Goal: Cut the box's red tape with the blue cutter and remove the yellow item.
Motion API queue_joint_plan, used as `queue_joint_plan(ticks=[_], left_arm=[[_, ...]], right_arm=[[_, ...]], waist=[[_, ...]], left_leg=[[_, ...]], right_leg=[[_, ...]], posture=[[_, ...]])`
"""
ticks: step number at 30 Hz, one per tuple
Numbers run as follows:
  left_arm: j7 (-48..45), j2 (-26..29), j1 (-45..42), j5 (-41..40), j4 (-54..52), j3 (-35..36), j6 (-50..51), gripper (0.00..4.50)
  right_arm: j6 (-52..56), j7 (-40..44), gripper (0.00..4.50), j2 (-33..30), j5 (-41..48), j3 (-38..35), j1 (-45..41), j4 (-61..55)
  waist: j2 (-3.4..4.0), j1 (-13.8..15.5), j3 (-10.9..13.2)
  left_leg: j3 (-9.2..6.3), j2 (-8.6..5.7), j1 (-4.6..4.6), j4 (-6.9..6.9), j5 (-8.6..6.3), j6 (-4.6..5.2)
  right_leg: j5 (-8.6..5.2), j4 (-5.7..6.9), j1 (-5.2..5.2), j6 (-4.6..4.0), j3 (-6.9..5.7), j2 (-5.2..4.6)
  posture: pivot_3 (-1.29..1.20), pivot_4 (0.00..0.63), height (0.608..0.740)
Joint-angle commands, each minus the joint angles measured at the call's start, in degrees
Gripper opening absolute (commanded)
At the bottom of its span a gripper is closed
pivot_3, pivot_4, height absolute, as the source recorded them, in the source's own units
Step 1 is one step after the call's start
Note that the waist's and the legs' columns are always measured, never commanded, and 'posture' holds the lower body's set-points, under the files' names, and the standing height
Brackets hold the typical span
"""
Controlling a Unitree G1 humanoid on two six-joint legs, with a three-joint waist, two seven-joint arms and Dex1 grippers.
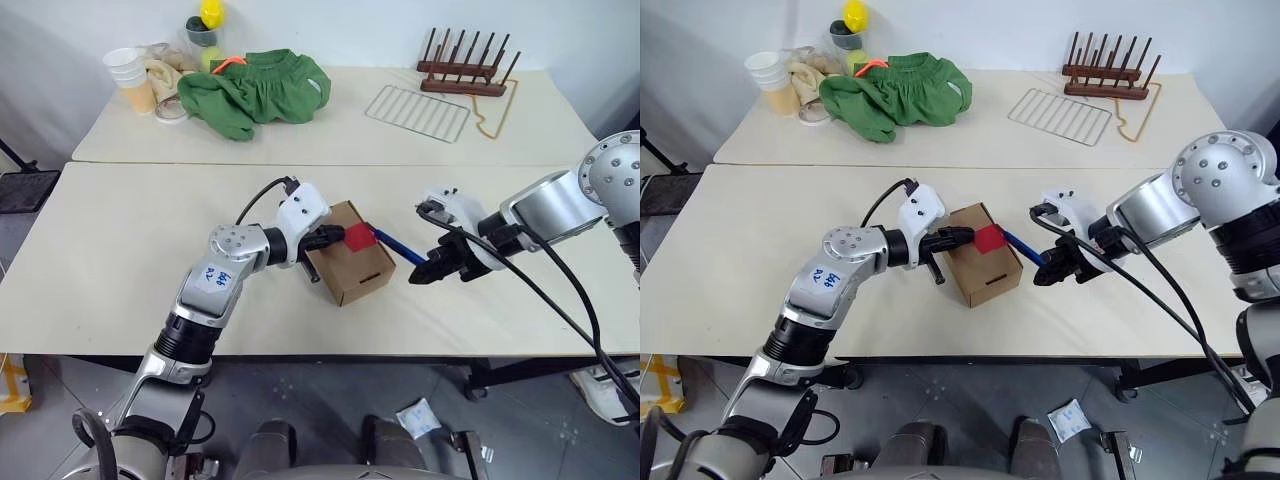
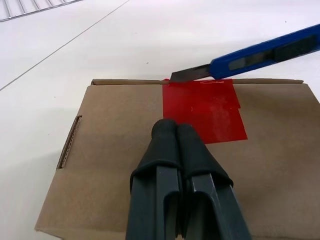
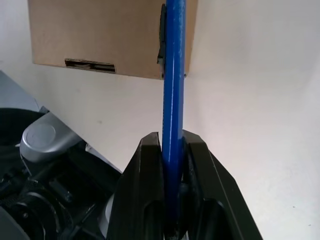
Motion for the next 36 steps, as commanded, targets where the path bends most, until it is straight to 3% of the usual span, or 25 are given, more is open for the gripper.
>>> queue_joint_plan(ticks=[1, 36], left_arm=[[0.4, 0.0, 1.7, 0.2, 0.7, -1.2, 1.7, 0.0], [0.9, 0.0, 1.8, -0.1, 0.6, -1.3, 1.4, 0.0]], right_arm=[[0.9, 1.8, 0.15, -1.7, 1.5, 1.8, -0.9, -0.7], [0.9, -3.2, 0.15, -7.5, 10.9, 2.9, 2.7, -4.3]], waist=[[0.0, 0.0, 0.0], [0.0, 0.1, 0.0]], left_leg=[[0.0, 0.0, 0.0, 0.0, 0.0, 0.0], [0.0, 0.0, 0.0, 0.01, 0.0, 0.0]], right_leg=[[0.0, 0.0, 0.0, 0.0, 0.0, 0.0], [0.0, -0.01, 0.0, 0.0, 0.0, 0.0]], posture=[[0.0, 0.15, 0.74], [0.0, 0.15, 0.74]])
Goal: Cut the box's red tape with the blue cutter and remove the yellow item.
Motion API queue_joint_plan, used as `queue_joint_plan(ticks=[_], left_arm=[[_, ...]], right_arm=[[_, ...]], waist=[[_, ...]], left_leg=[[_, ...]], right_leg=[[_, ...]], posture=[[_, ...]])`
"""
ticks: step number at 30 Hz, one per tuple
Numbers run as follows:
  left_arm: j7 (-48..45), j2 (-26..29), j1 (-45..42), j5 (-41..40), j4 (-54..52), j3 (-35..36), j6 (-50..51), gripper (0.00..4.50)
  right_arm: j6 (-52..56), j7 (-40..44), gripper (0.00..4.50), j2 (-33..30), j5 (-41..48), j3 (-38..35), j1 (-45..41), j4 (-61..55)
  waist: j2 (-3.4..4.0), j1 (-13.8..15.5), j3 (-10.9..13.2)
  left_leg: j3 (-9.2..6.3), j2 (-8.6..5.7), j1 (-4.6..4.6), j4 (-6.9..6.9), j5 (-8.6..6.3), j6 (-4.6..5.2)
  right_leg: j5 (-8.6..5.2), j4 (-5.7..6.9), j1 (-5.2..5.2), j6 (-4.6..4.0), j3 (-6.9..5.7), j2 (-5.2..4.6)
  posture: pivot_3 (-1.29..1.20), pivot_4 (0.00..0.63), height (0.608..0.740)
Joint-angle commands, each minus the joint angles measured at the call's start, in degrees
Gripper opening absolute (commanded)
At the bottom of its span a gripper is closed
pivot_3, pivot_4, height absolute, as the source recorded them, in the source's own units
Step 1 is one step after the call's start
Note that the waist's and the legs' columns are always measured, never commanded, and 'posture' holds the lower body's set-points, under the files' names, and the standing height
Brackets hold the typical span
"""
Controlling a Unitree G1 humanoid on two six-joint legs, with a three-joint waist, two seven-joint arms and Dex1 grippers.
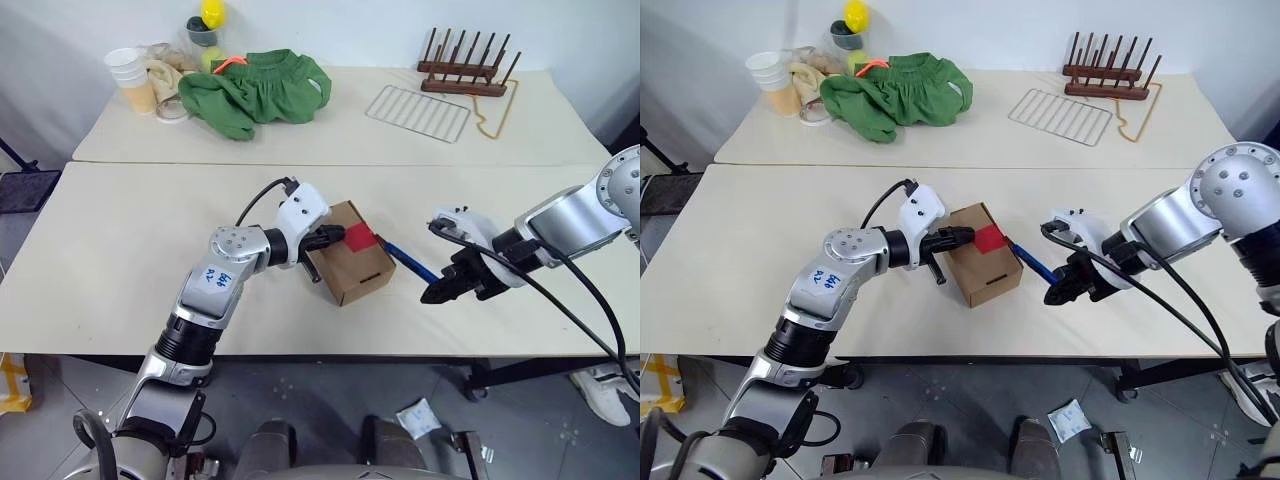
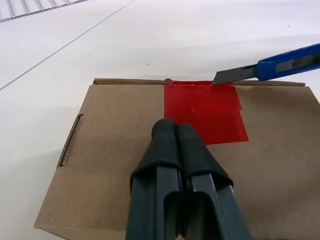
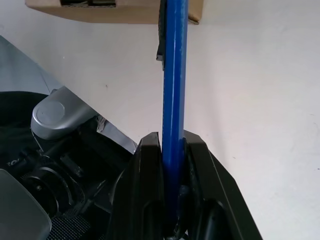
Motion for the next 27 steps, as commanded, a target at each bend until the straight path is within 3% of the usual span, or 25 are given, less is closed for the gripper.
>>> queue_joint_plan(ticks=[1, 18, 27], left_arm=[[0.0, 0.3, 1.6, 0.3, 0.8, -1.3, 1.2, 0.0], [0.3, 0.5, 2.0, 0.2, 0.5, -0.8, 1.4, 0.0], [0.2, 0.5, 2.1, 0.0, 0.4, -0.8, 1.2, 0.0]], right_arm=[[0.9, -0.5, 0.15, -1.7, 2.0, -0.4, 0.5, -1.2], [0.9, -2.2, 0.15, -4.4, 6.2, 1.2, 1.2, -3.1], [0.9, -4.3, 0.15, -0.3, 5.4, -1.2, 1.7, -0.6]], waist=[[0.0, 0.0, 0.0], [0.0, 0.0, 0.0], [0.0, -0.1, 0.0]], left_leg=[[0.0, 0.0, 0.0, 0.0, 0.0, 0.0], [0.0, 0.0, 0.0, 0.0, 0.0, 0.0], [0.0, 0.01, 0.0, 0.01, 0.0, 0.0]], right_leg=[[0.0, 0.0, 0.0, 0.0, 0.0, 0.0], [0.0, -0.01, 0.0, 0.0, 0.0, 0.0], [0.0, 0.0, 0.0, -0.01, 0.0, 0.0]], posture=[[0.0, 0.15, 0.74], [0.0, 0.15, 0.74], [0.0, 0.15, 0.74]])
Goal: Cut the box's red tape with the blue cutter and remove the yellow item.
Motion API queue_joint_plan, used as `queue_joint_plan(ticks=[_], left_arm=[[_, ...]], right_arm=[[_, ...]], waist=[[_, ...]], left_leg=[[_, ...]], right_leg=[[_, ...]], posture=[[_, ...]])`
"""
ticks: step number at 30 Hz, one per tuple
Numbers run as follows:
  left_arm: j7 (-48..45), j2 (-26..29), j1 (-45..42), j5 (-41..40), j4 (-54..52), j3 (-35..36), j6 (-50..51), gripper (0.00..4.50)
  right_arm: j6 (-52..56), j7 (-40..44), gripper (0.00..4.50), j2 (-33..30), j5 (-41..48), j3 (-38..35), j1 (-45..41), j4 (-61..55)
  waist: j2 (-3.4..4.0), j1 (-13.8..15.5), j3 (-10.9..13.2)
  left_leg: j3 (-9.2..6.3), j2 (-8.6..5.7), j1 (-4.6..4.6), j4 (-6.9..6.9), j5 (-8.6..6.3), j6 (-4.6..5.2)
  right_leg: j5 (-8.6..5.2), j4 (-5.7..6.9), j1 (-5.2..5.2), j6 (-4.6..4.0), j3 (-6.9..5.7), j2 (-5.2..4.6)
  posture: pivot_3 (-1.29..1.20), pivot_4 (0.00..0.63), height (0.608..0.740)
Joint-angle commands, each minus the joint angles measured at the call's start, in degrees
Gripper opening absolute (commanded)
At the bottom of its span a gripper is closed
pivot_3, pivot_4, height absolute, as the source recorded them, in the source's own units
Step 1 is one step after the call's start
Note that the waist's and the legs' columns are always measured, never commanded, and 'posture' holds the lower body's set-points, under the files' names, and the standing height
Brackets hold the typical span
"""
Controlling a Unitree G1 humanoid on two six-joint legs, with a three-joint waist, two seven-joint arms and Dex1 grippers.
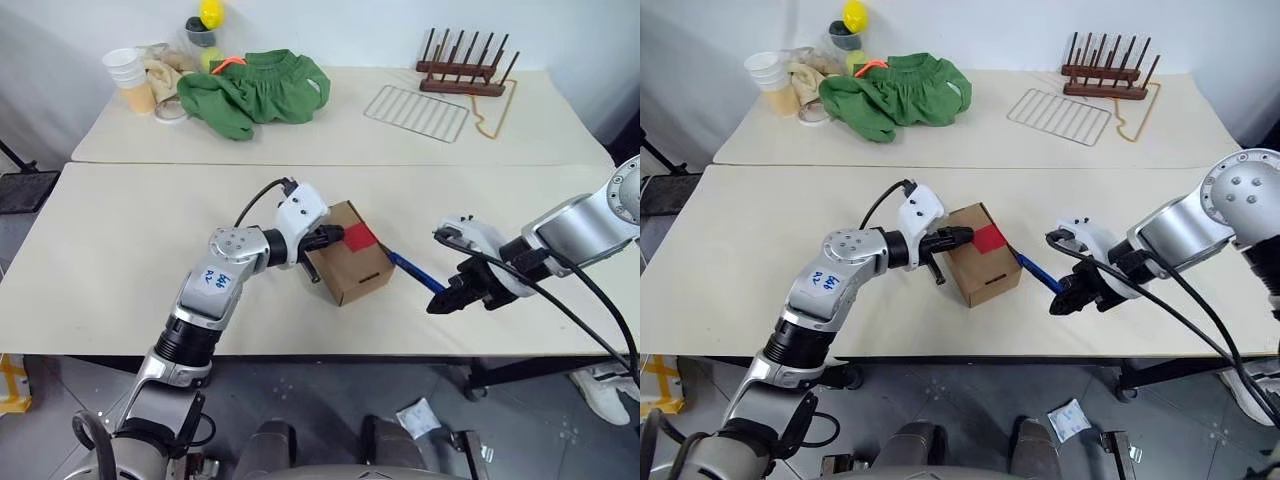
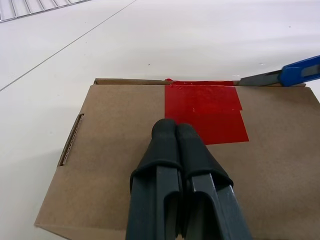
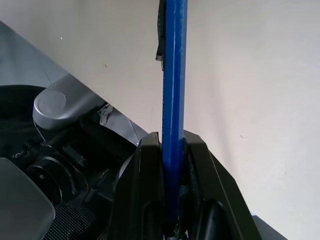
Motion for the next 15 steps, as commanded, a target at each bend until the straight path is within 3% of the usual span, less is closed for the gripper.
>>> queue_joint_plan(ticks=[1, 5, 15], left_arm=[[-0.3, 0.4, 1.6, 0.1, 0.8, -1.2, 1.2, 0.0], [-0.6, 0.5, 1.6, 0.0, 0.7, -1.2, 0.9, 0.0], [-1.2, 0.7, 1.1, 0.0, 1.5, -1.1, 0.1, 0.0]], right_arm=[[0.3, -0.8, 0.15, 1.1, 0.3, -1.7, 0.1, 0.4], [0.3, -0.7, 0.15, 2.6, -1.7, -3.5, -0.9, 1.5], [0.3, 5.2, 0.15, -1.0, -6.7, -8.5, -2.9, 2.2]], waist=[[0.0, 0.0, 0.0], [0.0, 0.0, 0.0], [0.0, 0.0, 0.0]], left_leg=[[0.0, 0.0, 0.0, 0.0, 0.0, 0.0], [0.0, 0.0, 0.0, 0.0, 0.0, 0.0], [0.01, 0.0, -0.03, 0.0, 0.0, 0.0]], right_leg=[[0.0, 0.0, 0.0, 0.0, 0.0, 0.0], [0.0, 0.01, 0.0, 0.0, 0.0, 0.0], [0.0, -0.02, 0.0, 0.0, 0.0, 0.0]], posture=[[0.0, 0.15, 0.74], [0.0, 0.15, 0.74], [0.0, 0.15, 0.74]])
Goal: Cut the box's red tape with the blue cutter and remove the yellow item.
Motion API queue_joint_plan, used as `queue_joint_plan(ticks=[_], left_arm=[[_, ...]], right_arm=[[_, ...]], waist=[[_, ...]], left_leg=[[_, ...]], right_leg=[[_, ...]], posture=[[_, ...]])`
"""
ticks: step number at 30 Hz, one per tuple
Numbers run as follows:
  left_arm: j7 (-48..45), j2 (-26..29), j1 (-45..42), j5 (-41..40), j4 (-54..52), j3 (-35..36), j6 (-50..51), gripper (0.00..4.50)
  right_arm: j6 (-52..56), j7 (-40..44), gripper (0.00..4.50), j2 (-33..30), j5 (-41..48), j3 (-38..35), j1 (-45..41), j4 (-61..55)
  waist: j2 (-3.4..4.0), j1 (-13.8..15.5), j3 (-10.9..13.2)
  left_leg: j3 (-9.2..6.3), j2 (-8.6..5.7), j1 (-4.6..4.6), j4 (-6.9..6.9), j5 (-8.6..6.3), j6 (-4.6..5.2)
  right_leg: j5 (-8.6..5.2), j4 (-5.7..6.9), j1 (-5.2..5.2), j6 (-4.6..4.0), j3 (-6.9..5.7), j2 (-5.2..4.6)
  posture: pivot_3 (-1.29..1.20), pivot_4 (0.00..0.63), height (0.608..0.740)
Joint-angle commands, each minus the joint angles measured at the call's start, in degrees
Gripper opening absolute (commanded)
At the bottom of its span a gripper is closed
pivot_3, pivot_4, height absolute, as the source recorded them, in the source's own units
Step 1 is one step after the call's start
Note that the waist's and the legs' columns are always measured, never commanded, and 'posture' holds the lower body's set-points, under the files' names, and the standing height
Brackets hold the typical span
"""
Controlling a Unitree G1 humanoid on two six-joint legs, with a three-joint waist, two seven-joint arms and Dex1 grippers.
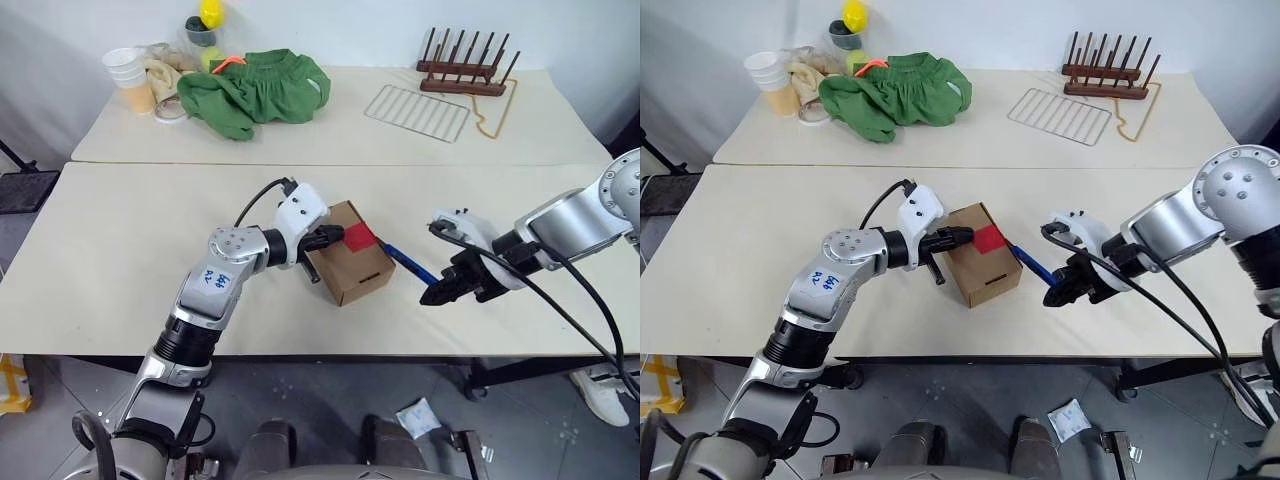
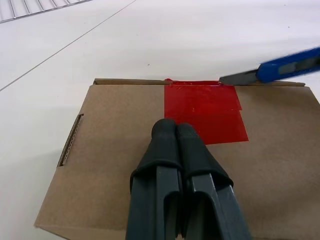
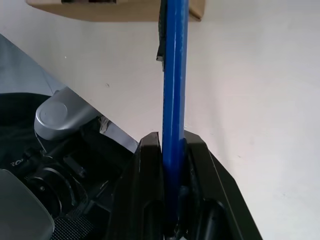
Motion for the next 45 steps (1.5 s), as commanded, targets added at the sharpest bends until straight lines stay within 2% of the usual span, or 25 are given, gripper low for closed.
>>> queue_joint_plan(ticks=[1, 5, 8, 10, 14, 17, 20, 24, 26, 29, 34, 37, 40, 42, 45], left_arm=[[-0.9, 0.7, 1.0, 0.1, 1.5, -1.2, 0.4, 0.0], [-1.3, 1.0, 0.9, 0.1, 1.9, -1.1, -0.2, 0.0], [-2.4, 1.4, 0.5, 0.0, 2.2, -1.2, -1.8, 0.0], [-3.1, 1.6, 0.7, -0.2, 2.0, -1.1, -2.6, 0.0], [-4.0, 2.2, 0.9, -0.6, 2.0, -0.6, -3.6, 0.0], [-4.5, 2.7, 0.5, -0.8, 2.6, -0.3, -4.6, 0.0], [-4.6, 2.6, -0.7, -1.4, 4.0, 0.8, -5.9, 0.0], [-4.9, 2.1, -2.8, -2.9, 5.5, 3.0, -7.0, 0.0], [-5.6, 2.1, -3.6, -4.3, 5.5, 4.1, -6.9, 0.0], [-7.0, 3.2, -4.2, -5.8, 4.9, 5.3, -6.4, 0.0], [-11.4, 6.7, -3.3, -10.0, 3.3, 8.4, -6.8, 0.0], [-13.9, 9.4, -1.9, -12.4, 1.7, 10.6, -7.0, 0.0], [-16.9, 14.7, 1.6, -13.7, 0.4, 13.4, -7.2, 0.0], [-17.5, 19.8, 5.9, -12.3, -0.6, 14.0, -5.6, 0.0], [-17.7, 23.2, 9.6, -11.5, -2.8, 11.9, -3.2, 0.0]], right_arm=[[0.2, 3.4, 0.15, -2.3, -3.2, -4.5, -2.9, 1.2], [0.2, 7.7, 0.15, -3.9, -6.2, -6.1, -2.1, -0.1], [0.2, 13.9, 0.15, -5.5, -8.7, -12.9, 2.5, -3.1], [-3.7, 16.5, 0.15, -5.1, -13.3, -18.5, 7.7, -4.6], [-19.1, 23.1, 0.15, -4.4, -26.4, -29.0, 22.0, -4.7], [-31.0, 28.2, 0.15, -3.3, -37.9, -33.3, 31.6, -3.2], [-44.2, 31.2, 0.15, -0.8, -51.3, -33.2, 36.7, 4.3], [-57.3, 37.5, 0.15, 1.8, -67.6, -28.7, 37.1, 16.2], [-57.2, 40.0, 0.88, 4.0, -69.7, -30.0, 35.3, 21.6], [-58.3, 45.5, 1.72, 4.6, -72.9, -30.8, 34.7, 23.5], [-62.8, 60.5, 3.42, -0.4, -75.6, -32.6, 37.5, 20.8], [-64.5, 68.7, 3.42, -2.7, -74.9, -35.0, 38.3, 18.8], [-58.8, 74.4, 3.42, -3.3, -70.5, -38.2, 37.7, 11.6], [-59.1, 71.2, 3.24, 1.1, -69.8, -39.0, 36.3, 5.0], [-62.1, 65.4, 2.5, 7.3, -73.4, -38.0, 35.5, 0.2]], waist=[[0.0, 0.0, 0.0], [0.0, 0.0, 0.0], [0.0, 0.1, 0.0], [-0.01, 0.1, 0.0], [-0.01, 0.2, 0.0], [-0.01, 0.2, 0.0], [-0.01, -0.1, 0.0], [-0.01, -0.3, 0.0], [0.0, -0.3, 0.0], [0.0, -0.4, 0.0], [0.01, -0.2, 0.0], [0.02, -0.1, 0.0], [0.04, -0.5, 0.0], [0.04, -1.3, 0.0], [0.02, -1.7, 0.0]], left_leg=[[0.0, 0.0, 0.0, 0.0, 0.0, 0.0], [0.0, 0.0, 0.0, -0.02, -0.01, 0.01], [-0.01, 0.0, -0.02, -0.04, -0.02, 0.02], [0.01, 0.0, -0.02, -0.04, -0.02, 0.02], [0.05, -0.01, -0.03, -0.03, -0.02, 0.02], [0.09, -0.02, -0.03, -0.01, -0.02, 0.02], [0.13, -0.02, 0.02, -0.01, -0.01, 0.02], [0.19, -0.02, 0.06, 0.03, -0.01, 0.01], [0.18, -0.02, 0.06, 0.03, 0.0, 0.01], [0.19, -0.01, 0.06, 0.02, 0.0, 0.0], [0.19, -0.01, 0.06, 0.01, 0.0, -0.01], [0.19, -0.02, 0.04, 0.03, 0.0, -0.01], [0.18, 0.0, 0.05, 0.01, 0.0, -0.01], [0.19, 0.08, 0.1, -0.02, -0.01, -0.05], [0.2, 0.18, 0.21, -0.1, -0.03, -0.14]], right_leg=[[0.0, 0.0, 0.0, 0.0, 0.0, 0.0], [0.0, -0.03, 0.0, 0.0, 0.0, 0.0], [0.0, -0.04, 0.0, 0.0, -0.02, 0.0], [0.0, -0.06, 0.0, 0.01, -0.01, 0.0], [0.03, -0.07, 0.0, 0.05, -0.01, 0.0], [0.04, -0.07, 0.01, 0.08, 0.0, 0.0], [0.05, -0.04, 0.0, 0.09, 0.04, 0.0], [0.05, 0.01, 0.0, 0.09, 0.11, 0.0], [0.05, 0.0, 0.0, 0.09, 0.11, 0.01], [0.05, -0.02, 0.0, 0.09, 0.11, 0.01], [0.05, -0.05, 0.0, 0.09, 0.1, 0.02], [0.07, -0.09, 0.01, 0.13, 0.11, 0.01], [0.07, -0.08, 0.01, 0.13, 0.11, 0.02], [0.07, -0.08, 0.01, 0.12, 0.11, 0.11], [0.06, -0.03, 0.01, 0.06, 0.11, 0.17]], posture=[[0.0, 0.15, 0.74], [0.0, 0.15, 0.74], [0.0, 0.15, 0.74], [0.0, 0.15, 0.74], [0.0, 0.15, 0.74], [0.0, 0.15, 0.74], [0.0, 0.15, 0.74], [0.0, 0.15, 0.74], [0.0, 0.15, 0.74], [0.0, 0.15, 0.74], [0.0, 0.15, 0.74], [0.0, 0.15, 0.74], [0.0, 0.15, 0.74], [0.0, 0.15, 0.74], [0.0, 0.15, 0.74]])
